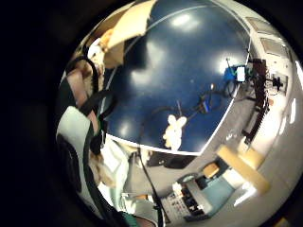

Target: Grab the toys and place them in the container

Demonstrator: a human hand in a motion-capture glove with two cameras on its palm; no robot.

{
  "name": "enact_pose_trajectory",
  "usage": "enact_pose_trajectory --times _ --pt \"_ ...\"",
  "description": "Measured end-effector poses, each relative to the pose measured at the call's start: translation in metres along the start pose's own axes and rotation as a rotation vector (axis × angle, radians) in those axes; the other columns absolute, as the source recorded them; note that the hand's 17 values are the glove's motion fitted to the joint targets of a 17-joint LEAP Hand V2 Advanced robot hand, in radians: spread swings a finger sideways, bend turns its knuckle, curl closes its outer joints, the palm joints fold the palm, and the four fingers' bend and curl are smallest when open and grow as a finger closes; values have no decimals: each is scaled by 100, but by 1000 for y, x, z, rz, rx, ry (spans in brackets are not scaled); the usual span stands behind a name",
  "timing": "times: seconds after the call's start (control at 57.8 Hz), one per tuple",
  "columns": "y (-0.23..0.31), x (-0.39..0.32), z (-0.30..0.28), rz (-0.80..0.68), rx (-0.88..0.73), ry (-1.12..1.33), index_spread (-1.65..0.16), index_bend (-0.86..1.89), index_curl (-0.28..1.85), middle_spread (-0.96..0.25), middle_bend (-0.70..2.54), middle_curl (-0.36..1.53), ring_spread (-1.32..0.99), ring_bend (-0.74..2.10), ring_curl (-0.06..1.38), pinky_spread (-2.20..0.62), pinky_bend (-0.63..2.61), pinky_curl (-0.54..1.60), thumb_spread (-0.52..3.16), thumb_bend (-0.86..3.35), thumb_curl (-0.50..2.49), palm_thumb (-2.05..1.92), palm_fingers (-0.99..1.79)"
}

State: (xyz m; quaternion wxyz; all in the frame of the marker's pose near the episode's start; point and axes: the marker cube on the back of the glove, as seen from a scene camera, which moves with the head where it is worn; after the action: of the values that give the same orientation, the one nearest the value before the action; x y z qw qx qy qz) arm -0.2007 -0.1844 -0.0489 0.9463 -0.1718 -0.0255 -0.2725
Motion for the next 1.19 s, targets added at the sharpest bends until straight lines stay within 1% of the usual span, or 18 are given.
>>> enact_pose_trajectory --times 0.087,0.19,0.26,0.398,0.45,0.485,0.502,0.519,0.537,0.554,0.589,0.623,0.658,0.727,0.779,0.9,1.073,1.194 --pt "-21 -40 -27 77 82 -44 -35 20 19 -29 38 29 -43 117 63 -39 118 40 43 9 84 82 80" --pt "-53 -67 -43 54 136 -75 -36 18 20 -31 35 30 -43 116 63 -39 118 41 41 7 87 83 79" --pt "-73 -72 -44 10 174 -59 -36 17 20 -32 34 32 -43 116 64 -39 118 41 40 6 88 83 78" --pt "-110 -83 -38 144 250 -129 -36 13 19 -33 30 34 -45 116 64 -39 122 43 42 4 91 82 71" --pt "-116 -89 -30 82 225 -111 -34 8 17 -30 23 33 -44 119 65 -39 129 45 54 1 90 77 66" --pt "-118 -92 -25 29 204 -91 -33 -5 13 -24 7 29 -42 127 67 -40 141 47 70 -5 85 65 46" --pt "-119 -94 -24 32 201 -92 -33 -9 11 -17 -5 25 -40 124 66 -38 149 49 75 -14 79 50 13" --pt "-121 -96 -23 48 204 -96 -33 -5 13 -15 -2 25 -38 128 69 -38 154 52 79 -12 77 47 9" --pt "-121 -96 -23 60 214 -94 -33 -3 13 -12 -2 24 -35 124 68 -35 155 52 83 -13 74 40 -8" --pt "-121 -94 -22 55 226 -83 -32 4 14 -9 1 23 -30 110 65 -31 154 52 84 -16 70 30 -30" --pt "-118 -90 -22 29 252 -54 -32 7 13 -5 3 21 -24 100 61 -25 155 50 88 -13 66 22 -36" --pt "-114 -91 -25 54 271 -59 -32 9 13 -3 6 21 -19 87 56 -20 154 48 92 -11 62 15 -40" --pt "-108 -91 -28 58 285 -69 -31 11 14 -1 8 20 -15 77 52 -15 153 47 95 -8 59 12 -40" --pt "-81 -89 -31 -53 302 -61 -31 13 15 1 10 20 -9 62 45 -9 145 44 99 -5 55 7 -39" --pt "-57 -83 -33 -49 323 -73 -30 12 16 2 11 20 -5 53 42 -5 140 42 103 -4 52 5 -36" --pt "1 -43 -24 205 379 -1 -29 9 16 2 15 21 0 43 38 0 131 38 110 -2 47 3 -27" --pt "97 34 7 465 376 -76 -28 9 16 2 15 23 2 38 35 3 124 34 117 -2 42 4 -22" --pt "143 87 47 607 332 -171 -27 9 16 2 14 23 4 36 35 5 120 33 120 -2 40 4 -21"
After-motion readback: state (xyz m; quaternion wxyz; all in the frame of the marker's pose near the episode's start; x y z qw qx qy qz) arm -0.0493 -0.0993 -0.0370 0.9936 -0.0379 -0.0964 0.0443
